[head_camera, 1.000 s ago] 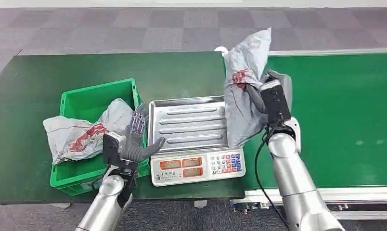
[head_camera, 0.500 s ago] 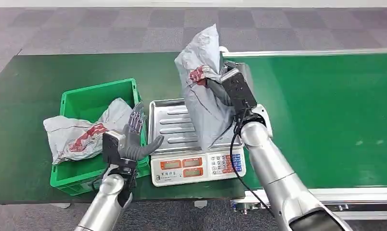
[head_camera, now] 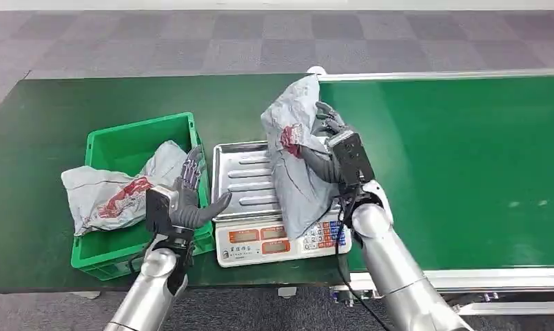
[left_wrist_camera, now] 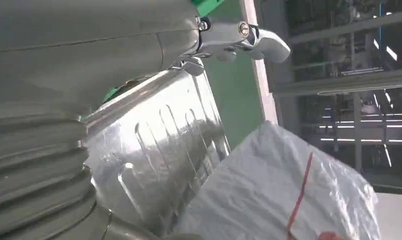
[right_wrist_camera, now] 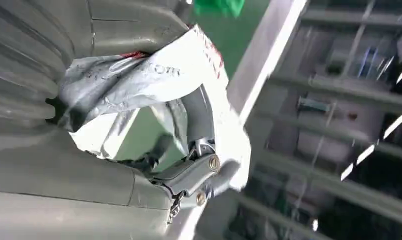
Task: Moved the parcel from conveyor to table for the left to box.
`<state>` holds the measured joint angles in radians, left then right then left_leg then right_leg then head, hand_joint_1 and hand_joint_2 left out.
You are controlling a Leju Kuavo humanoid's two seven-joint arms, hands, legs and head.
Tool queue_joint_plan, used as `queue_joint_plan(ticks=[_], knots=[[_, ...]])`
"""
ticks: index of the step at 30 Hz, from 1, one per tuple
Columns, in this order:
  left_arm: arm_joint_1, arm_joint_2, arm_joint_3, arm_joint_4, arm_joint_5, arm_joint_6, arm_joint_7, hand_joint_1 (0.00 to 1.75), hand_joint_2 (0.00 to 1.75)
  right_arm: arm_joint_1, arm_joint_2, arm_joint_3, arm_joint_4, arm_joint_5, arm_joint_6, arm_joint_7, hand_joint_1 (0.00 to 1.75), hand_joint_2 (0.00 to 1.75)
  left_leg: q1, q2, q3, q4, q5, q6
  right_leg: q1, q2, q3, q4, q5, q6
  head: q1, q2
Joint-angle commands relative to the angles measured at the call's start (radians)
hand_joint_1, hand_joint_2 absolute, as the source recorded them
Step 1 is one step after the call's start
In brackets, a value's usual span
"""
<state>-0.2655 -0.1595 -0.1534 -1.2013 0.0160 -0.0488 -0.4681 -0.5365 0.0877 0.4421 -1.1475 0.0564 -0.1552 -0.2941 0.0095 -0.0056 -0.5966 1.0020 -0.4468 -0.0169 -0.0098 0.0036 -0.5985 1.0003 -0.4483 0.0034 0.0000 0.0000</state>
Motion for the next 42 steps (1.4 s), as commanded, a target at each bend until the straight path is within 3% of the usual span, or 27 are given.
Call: queue_joint_plan(ticks=[1,3,10,18,22,30,42], knots=[[-0.03,0.029,0.045,0.019,-0.028,0.019,-0.008,0.0,1.75,0.049,-0.105,-0.145,-0.146,-0.079,0.12,0.014,0.0,1.75,0.0,-0.003,0.001,-0.001,0.0,0.001,0.0,-0.004,0.003,-0.001,-0.001,0.0,0.0,0.0],[-0.035,0.035,0.047,0.009,-0.032,0.017,-0.007,0.0,1.75,0.055,-0.124,-0.166,-0.141,-0.12,0.171,0.014,0.0,1.75,0.0,-0.002,0.0,0.0,0.0,0.001,0.0,-0.003,0.002,-0.001,0.0,0.0,0.0,0.0],[-0.099,0.035,0.033,0.015,0.023,-0.081,0.012,0.0,1.75,0.055,-0.099,-0.204,-0.102,-0.084,0.145,-0.023,0.0,1.75,0.0,-0.001,0.0,0.0,0.0,0.0,0.0,-0.002,0.001,0.0,0.0,0.0,0.0,0.0],[-0.27,0.032,-0.104,0.096,-0.136,-0.071,0.034,0.0,1.75,0.054,-0.075,-0.266,0.068,-0.14,0.201,-0.064,0.0,1.75,0.001,-0.005,0.001,-0.001,0.001,0.0,0.001,-0.006,0.004,-0.001,0.0,0.0,0.0,0.0],[-0.325,0.034,-0.16,0.139,-0.15,-0.143,0.038,0.0,1.75,0.032,-0.077,-0.275,0.115,-0.153,0.221,-0.061,0.0,1.75,0.0,-0.002,0.002,-0.001,0.001,0.001,0.0,-0.003,0.004,-0.001,0.0,0.0,0.0,0.0],[-0.321,0.026,-0.161,0.16,-0.125,-0.154,0.036,0.0,1.75,0.02,-0.085,-0.247,0.147,-0.118,0.242,-0.041,0.0,1.75,0.0,0.001,0.003,-0.001,0.0,0.0,0.0,0.0,0.003,-0.001,0.0,0.0,0.0,0.0],[-0.383,0.012,-0.224,0.276,-0.147,-0.292,-0.02,0.0,1.75,-0.128,-0.05,-0.228,0.3,-0.089,0.265,-0.058,0.0,1.75,-0.001,0.002,0.002,-0.001,0.001,0.0,0.0,0.001,0.002,0.0,0.001,0.0,0.0,0.0]])
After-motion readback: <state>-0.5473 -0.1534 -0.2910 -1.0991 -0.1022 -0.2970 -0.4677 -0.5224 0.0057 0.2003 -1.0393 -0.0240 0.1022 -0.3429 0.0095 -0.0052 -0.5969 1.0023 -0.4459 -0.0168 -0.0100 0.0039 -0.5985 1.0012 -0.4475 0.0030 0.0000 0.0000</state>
